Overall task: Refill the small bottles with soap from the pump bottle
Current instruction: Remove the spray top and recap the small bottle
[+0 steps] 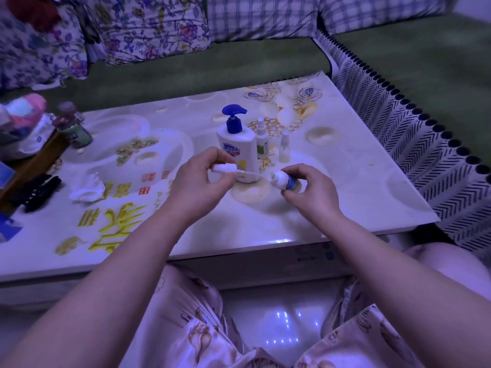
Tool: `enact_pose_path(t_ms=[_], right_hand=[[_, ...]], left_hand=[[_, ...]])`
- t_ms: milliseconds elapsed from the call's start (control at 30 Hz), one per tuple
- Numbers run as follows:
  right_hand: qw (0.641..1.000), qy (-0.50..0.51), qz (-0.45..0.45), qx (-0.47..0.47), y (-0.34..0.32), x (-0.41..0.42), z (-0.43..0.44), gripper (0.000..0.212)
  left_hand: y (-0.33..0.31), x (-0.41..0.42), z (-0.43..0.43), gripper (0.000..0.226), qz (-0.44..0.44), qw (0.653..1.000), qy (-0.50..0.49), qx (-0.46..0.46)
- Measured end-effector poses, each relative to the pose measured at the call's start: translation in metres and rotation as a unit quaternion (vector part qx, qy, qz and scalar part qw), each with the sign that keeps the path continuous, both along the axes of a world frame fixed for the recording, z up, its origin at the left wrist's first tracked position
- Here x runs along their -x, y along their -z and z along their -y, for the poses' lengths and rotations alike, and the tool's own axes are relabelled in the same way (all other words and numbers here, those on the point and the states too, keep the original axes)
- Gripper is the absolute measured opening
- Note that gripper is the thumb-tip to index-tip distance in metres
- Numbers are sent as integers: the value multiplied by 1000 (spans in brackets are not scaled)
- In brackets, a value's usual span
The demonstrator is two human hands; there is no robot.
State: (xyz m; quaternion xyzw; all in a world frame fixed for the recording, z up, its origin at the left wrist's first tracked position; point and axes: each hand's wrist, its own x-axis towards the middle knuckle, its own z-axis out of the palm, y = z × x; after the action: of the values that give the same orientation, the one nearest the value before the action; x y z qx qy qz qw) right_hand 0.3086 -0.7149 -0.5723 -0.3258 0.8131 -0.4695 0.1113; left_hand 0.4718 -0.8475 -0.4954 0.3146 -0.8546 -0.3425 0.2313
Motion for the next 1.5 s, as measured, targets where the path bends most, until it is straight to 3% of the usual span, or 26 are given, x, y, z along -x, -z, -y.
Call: enact_pose_path(t_ms=[500, 1133, 1333, 1500], right_hand=[[993, -51, -107, -15, -15, -14, 9, 38], [997, -62, -42, 8, -28, -20, 8, 32], [997, -69, -27, 2, -28, -19, 8, 34], [996, -77, -33, -5, -32, -18, 9, 36]], left_hand=[[6, 17, -6, 15, 49, 996, 19, 67], [-7, 24, -4, 15, 78, 990, 59, 100], [-10, 25, 3, 50, 77, 994, 50, 58], [-18, 33, 1, 20, 173, 980, 5, 95]])
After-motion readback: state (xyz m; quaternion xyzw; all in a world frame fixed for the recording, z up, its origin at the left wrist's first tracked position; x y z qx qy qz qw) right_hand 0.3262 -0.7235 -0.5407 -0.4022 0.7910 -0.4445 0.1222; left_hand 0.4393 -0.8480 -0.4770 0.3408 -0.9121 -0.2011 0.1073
